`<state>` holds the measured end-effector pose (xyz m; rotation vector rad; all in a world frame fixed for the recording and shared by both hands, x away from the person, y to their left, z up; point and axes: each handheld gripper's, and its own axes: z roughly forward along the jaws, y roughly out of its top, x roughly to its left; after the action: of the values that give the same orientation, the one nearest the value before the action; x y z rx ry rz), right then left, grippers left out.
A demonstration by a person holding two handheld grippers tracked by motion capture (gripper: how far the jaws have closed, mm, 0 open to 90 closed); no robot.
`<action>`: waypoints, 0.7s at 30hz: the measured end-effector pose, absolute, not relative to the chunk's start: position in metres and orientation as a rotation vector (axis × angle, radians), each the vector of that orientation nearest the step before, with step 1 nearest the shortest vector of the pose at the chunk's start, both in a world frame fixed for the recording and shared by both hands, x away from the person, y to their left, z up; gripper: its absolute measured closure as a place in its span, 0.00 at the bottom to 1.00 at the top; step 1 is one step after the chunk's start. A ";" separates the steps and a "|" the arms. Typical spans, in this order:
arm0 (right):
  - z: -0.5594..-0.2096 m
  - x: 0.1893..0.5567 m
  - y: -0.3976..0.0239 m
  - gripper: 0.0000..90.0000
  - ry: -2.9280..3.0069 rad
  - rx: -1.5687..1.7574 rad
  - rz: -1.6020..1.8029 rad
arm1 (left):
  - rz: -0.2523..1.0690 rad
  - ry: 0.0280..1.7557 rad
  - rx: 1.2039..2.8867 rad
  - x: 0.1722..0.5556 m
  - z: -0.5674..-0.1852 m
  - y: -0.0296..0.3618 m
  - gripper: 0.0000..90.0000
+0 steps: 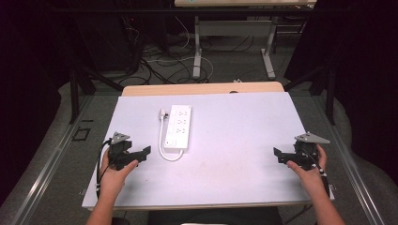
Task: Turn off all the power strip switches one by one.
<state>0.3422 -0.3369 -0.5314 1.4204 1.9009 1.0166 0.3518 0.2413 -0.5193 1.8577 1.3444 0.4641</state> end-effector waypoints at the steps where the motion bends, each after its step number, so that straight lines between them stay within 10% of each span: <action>1: -0.531 0.342 -0.337 0.00 1.914 1.422 1.017 | 0.465 1.342 1.858 0.352 -0.518 0.241 0.18; 21: -0.529 0.342 -0.334 0.01 1.943 1.434 1.000 | 0.487 1.338 1.880 0.366 -0.488 0.226 0.32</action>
<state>0.3418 -0.3339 -0.5290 1.4335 1.9426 0.9997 0.3658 0.2258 -0.4883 1.8802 1.3377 0.4873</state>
